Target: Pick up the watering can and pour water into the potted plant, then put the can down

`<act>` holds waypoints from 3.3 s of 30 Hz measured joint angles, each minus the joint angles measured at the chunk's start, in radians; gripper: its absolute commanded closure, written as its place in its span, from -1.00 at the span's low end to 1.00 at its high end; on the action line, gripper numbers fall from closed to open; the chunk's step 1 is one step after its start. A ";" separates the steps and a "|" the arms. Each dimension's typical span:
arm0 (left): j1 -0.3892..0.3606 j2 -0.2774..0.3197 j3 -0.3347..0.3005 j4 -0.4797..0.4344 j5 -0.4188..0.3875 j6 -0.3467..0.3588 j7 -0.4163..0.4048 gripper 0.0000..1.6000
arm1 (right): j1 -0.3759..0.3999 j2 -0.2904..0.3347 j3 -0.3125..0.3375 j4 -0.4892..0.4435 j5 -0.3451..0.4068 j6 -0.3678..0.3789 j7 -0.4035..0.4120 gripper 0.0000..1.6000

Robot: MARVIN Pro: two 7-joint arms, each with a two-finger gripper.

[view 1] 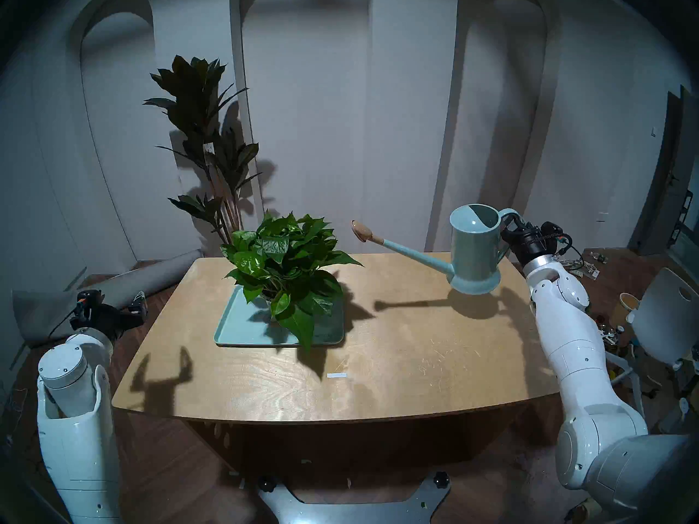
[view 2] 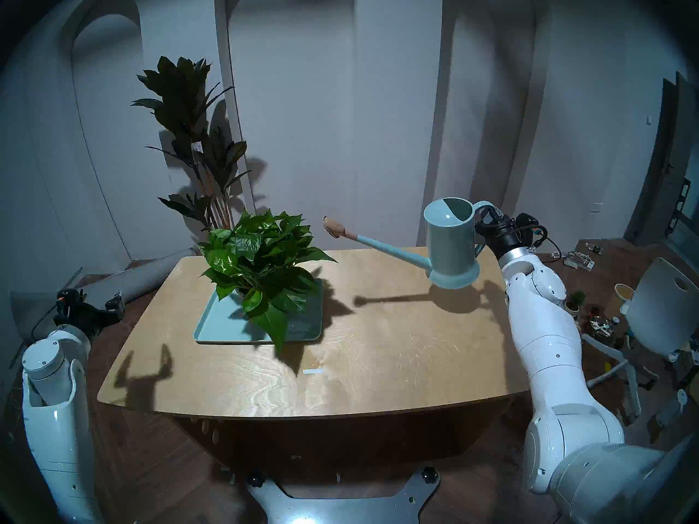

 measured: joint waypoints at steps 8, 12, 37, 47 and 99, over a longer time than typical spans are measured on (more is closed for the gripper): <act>0.000 0.000 0.000 0.001 0.000 0.000 0.000 -1.00 | 0.030 0.018 -0.047 -0.045 -0.020 0.015 -0.030 1.00; 0.000 0.000 0.000 0.002 0.000 0.000 0.000 -1.00 | 0.043 0.025 -0.070 -0.066 -0.030 0.026 -0.045 1.00; 0.000 0.000 0.000 0.009 0.000 0.000 0.000 -1.00 | 0.130 0.057 -0.186 -0.211 -0.130 0.119 -0.141 1.00; -0.001 0.000 0.000 0.012 0.000 0.000 0.000 -1.00 | 0.163 0.078 -0.189 -0.259 -0.189 0.169 -0.170 1.00; -0.002 0.000 0.000 0.017 0.000 0.000 0.000 -1.00 | 0.347 0.040 -0.320 -0.387 -0.495 0.401 -0.210 1.00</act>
